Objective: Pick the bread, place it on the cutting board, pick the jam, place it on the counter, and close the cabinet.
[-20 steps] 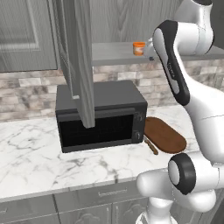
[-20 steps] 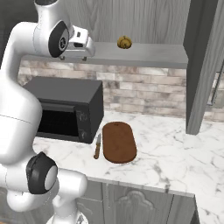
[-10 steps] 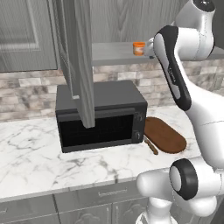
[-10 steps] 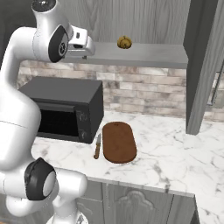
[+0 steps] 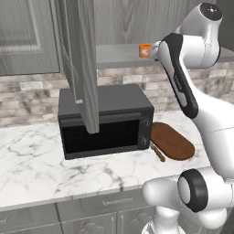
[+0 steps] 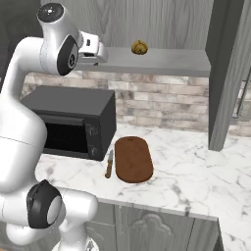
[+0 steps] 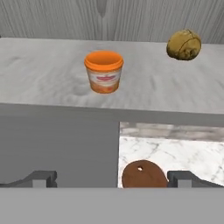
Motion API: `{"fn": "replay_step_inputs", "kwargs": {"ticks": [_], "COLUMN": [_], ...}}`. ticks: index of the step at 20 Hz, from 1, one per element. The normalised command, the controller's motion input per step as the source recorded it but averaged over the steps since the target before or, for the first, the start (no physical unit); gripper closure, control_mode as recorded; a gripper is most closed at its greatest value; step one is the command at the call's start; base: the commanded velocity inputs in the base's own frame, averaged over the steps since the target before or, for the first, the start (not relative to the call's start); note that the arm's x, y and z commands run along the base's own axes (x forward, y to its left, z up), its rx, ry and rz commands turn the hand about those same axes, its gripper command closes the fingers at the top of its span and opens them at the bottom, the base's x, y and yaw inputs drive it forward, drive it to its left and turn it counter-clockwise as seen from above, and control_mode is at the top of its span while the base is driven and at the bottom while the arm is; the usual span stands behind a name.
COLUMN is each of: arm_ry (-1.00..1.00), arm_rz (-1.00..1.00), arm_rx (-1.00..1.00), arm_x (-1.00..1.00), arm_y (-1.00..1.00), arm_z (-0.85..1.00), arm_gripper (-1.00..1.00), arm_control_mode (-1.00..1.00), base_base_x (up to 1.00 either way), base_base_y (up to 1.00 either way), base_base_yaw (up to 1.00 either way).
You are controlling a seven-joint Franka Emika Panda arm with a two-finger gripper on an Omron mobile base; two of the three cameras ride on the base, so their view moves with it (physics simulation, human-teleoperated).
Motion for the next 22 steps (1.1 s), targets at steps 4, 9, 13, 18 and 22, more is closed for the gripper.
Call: {"fn": "replay_step_inputs", "kwargs": {"ticks": [4,9,13,18,22], "arm_ry": [-0.01,0.00,0.00,0.00,0.00], "arm_rz": [0.00,0.00,0.00,0.00,0.00], "arm_rx": [0.00,0.00,0.00,0.00,0.00], "arm_x": [0.28,0.31,0.31,0.25,0.25], "arm_y": [0.00,0.00,0.00,0.00,0.00], "arm_z": [0.00,0.00,0.00,0.00,0.00], "arm_gripper": [-1.00,-1.00,-1.00,-1.00,-1.00], "arm_control_mode": [-1.00,-1.00,-1.00,-1.00,-1.00], "base_base_x": [0.00,0.00,0.00,0.00,0.00], "base_base_y": [0.00,0.00,0.00,0.00,0.00], "base_base_yaw": [0.00,0.00,0.00,0.00,0.00]}}
